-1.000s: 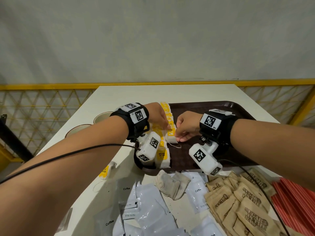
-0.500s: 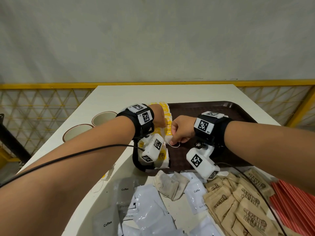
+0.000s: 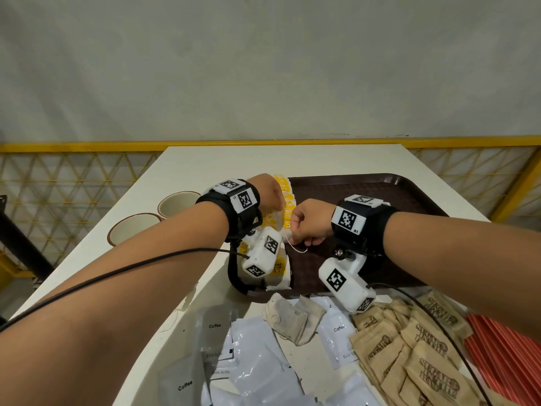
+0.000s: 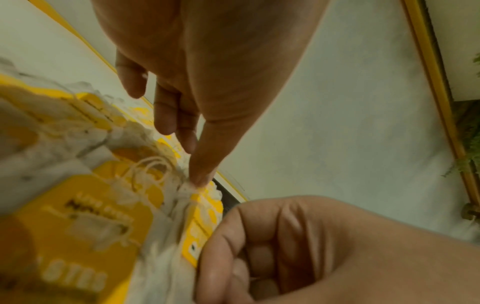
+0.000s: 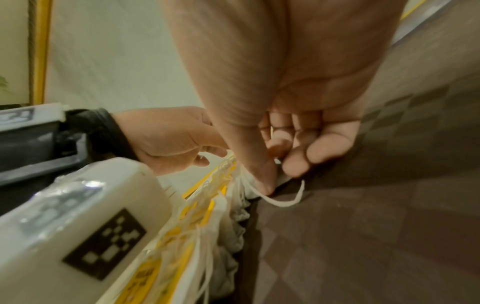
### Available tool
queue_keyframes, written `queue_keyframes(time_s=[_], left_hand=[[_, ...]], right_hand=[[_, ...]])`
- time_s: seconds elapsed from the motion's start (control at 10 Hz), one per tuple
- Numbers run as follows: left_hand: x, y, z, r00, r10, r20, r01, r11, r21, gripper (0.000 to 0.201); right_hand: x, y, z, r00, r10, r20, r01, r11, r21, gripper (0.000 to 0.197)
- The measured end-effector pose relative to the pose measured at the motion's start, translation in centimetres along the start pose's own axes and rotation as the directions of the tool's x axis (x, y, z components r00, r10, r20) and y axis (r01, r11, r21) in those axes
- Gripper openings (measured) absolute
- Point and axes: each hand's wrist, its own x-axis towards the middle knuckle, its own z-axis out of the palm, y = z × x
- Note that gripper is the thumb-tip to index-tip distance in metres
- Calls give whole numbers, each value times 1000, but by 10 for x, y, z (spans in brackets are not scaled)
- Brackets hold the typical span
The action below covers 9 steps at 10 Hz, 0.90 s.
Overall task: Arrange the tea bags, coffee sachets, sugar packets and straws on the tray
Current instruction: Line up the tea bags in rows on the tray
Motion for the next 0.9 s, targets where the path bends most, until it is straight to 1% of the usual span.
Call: queue_keyframes(time_s=[0.1, 0.2, 0.3, 0.4, 0.5, 0.6, 0.7, 0.8, 0.9], left_hand=[[-2, -9, -3, 988, -65, -141, 37, 981, -192, 21], [-11, -17, -6, 965, -132, -228, 34, 921, -388, 21], [-23, -20, -8, 968, -180, -177, 63, 852, -520, 30], [-33, -20, -4, 966, -239, -99, 130, 780, -612, 42], [-39, -19, 4, 949, -315, -14, 230, 722, -653, 62], [-42, -18, 8, 939, -343, 5, 262, 708, -656, 69], [-43, -15, 8, 937, -347, 28, 282, 710, -646, 69], [-44, -13, 8, 936, -349, 47, 289, 684, -670, 69], [-44, -12, 7, 936, -348, 53, 292, 682, -670, 69]], right_hand=[[-5, -1, -3, 1000, -3, 0, 3, 999, 34, 14], [-16, -2, -14, 999, 9, 47, -15, 992, 128, 1], [-21, -5, -24, 999, 28, -30, -14, 920, 391, 12], [-14, -2, -28, 978, 140, -156, -17, 795, 606, 25], [-6, -8, -20, 968, 202, -149, -119, 892, 436, 14], [-3, -10, -8, 972, 143, -186, -156, 986, -60, 23], [28, -1, -2, 984, 149, -96, -101, 917, 386, 34], [26, -9, 1, 975, 168, -145, -108, 930, 351, 43], [27, -11, 2, 969, 165, -183, -99, 941, 323, 41]])
